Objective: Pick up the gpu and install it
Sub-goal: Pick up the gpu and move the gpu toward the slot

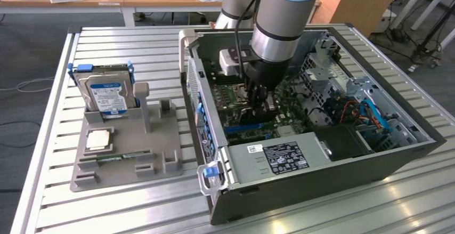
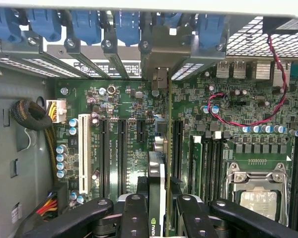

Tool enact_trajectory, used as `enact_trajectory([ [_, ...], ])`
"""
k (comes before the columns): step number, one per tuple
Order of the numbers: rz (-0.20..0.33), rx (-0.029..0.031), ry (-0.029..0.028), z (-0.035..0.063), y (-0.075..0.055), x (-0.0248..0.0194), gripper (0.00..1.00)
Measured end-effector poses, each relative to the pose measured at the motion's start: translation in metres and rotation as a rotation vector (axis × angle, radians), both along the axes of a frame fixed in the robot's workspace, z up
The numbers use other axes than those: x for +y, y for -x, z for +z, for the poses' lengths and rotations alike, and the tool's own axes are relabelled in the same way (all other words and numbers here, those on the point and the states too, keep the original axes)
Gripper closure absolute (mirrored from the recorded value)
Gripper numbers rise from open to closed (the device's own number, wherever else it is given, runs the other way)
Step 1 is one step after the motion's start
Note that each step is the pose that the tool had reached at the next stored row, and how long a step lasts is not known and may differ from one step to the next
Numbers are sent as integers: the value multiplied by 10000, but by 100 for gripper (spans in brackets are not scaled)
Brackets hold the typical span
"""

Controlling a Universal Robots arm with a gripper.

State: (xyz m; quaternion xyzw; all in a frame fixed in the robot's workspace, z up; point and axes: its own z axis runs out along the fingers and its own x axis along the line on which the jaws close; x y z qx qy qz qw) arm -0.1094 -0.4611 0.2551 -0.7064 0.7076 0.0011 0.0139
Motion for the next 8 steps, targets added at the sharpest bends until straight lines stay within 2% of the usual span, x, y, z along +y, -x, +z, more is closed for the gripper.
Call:
enact_trajectory([
  [8,0,-1,-1,-8,0,0,73],
])
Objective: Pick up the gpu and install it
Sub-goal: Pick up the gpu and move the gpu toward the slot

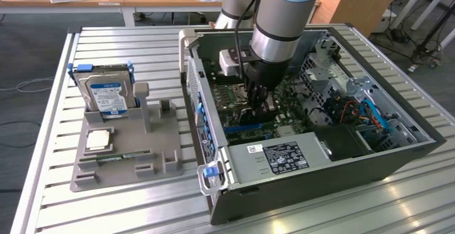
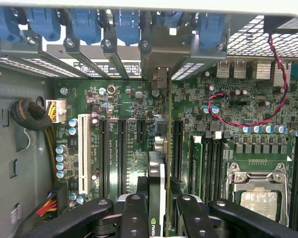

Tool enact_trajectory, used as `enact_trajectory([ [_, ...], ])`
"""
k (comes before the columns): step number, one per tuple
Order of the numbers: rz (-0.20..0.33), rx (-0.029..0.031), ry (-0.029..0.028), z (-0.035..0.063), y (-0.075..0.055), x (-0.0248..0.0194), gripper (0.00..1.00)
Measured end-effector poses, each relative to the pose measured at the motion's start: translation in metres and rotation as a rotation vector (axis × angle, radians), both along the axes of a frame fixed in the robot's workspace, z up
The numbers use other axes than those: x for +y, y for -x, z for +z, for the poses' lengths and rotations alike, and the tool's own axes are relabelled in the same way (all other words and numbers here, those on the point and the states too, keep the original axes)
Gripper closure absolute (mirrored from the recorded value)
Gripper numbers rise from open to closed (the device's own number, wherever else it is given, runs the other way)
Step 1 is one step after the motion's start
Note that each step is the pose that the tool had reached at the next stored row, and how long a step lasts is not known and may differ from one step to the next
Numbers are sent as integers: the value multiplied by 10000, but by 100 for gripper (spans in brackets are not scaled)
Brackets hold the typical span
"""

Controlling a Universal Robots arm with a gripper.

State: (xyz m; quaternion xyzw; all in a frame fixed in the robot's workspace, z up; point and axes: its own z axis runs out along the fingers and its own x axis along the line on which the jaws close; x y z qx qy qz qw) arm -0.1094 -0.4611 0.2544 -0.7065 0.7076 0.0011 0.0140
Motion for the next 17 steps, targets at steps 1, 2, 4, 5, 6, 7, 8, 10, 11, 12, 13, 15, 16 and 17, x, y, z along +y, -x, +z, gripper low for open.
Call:
enact_trajectory([
  [1,0,0,0,0,0,0,73],
  [2,0,0,0,0,0,0,73],
  [4,0,-1,-1,-4,0,0,73],
  [5,0,-1,-1,-6,0,0,73],
  [6,0,-1,-1,-6,0,0,73],
  [7,0,0,-1,-6,0,0,73],
  [8,0,0,0,-6,0,0,73],
  [10,0,0,1,-7,0,0,73],
  [11,0,0,1,-8,0,0,73],
  [12,-1,-1,-1,-11,0,0,73],
  [13,0,0,-2,-13,0,0,73],
  [15,-2,0,0,-13,0,0,73],
  [16,-2,0,0,-13,0,0,73],
  [17,-6,0,0,-13,0,0,73],
])
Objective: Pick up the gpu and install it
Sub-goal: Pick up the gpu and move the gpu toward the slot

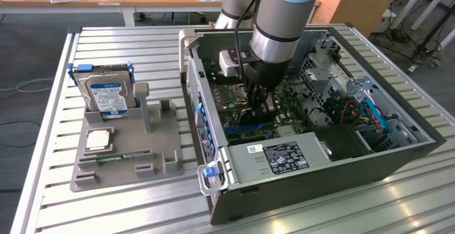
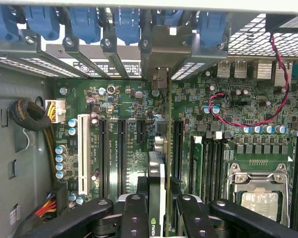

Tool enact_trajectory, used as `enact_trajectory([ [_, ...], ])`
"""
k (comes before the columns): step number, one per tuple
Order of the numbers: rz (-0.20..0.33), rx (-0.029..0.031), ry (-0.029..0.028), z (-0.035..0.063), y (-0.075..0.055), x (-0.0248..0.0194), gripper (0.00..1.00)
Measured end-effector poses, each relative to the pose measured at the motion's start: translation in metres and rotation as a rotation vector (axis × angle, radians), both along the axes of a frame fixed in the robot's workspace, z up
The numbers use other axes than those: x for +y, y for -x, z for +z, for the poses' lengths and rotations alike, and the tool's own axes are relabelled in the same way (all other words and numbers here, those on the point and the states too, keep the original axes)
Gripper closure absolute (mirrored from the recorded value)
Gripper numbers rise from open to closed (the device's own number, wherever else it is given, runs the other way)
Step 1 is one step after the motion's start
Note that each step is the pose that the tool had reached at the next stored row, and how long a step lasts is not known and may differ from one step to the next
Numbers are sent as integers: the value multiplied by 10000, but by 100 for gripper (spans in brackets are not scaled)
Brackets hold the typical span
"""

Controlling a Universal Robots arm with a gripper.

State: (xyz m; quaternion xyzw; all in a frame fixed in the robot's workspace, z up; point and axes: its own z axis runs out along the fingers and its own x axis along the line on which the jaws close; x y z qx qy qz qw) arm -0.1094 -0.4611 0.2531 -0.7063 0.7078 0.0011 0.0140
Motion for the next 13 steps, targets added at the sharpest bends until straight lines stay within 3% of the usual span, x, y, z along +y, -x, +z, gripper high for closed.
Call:
enact_trajectory([
  [13,-18,-1,-2,-12,0,0,73],
])
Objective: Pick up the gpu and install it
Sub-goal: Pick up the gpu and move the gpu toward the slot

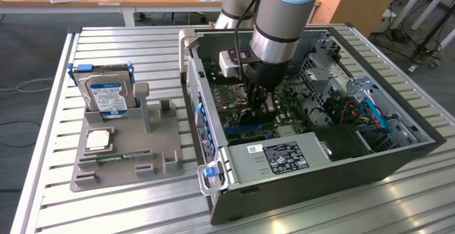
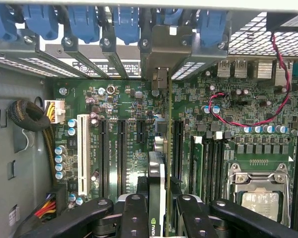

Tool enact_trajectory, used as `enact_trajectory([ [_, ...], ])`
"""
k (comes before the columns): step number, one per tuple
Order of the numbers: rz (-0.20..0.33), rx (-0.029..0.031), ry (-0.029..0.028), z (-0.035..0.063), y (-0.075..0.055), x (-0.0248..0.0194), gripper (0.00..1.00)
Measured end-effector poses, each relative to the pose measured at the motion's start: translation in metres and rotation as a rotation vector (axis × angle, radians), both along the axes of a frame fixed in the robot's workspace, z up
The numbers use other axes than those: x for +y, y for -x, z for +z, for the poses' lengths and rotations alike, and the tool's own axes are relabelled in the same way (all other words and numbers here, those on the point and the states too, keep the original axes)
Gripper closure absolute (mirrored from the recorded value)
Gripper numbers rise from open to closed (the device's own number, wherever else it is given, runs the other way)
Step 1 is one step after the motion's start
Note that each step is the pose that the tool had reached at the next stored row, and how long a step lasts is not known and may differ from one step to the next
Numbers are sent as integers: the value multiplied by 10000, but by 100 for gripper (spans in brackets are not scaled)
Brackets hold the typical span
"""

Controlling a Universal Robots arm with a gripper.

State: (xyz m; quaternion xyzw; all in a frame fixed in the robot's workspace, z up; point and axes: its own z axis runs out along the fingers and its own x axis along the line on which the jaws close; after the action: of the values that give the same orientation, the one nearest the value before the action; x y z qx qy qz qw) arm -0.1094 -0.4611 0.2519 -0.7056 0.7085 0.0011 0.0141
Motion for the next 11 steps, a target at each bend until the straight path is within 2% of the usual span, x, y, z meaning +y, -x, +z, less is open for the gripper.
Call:
enact_trajectory([
  [11,0,1,2,-4,0,0,73],
])
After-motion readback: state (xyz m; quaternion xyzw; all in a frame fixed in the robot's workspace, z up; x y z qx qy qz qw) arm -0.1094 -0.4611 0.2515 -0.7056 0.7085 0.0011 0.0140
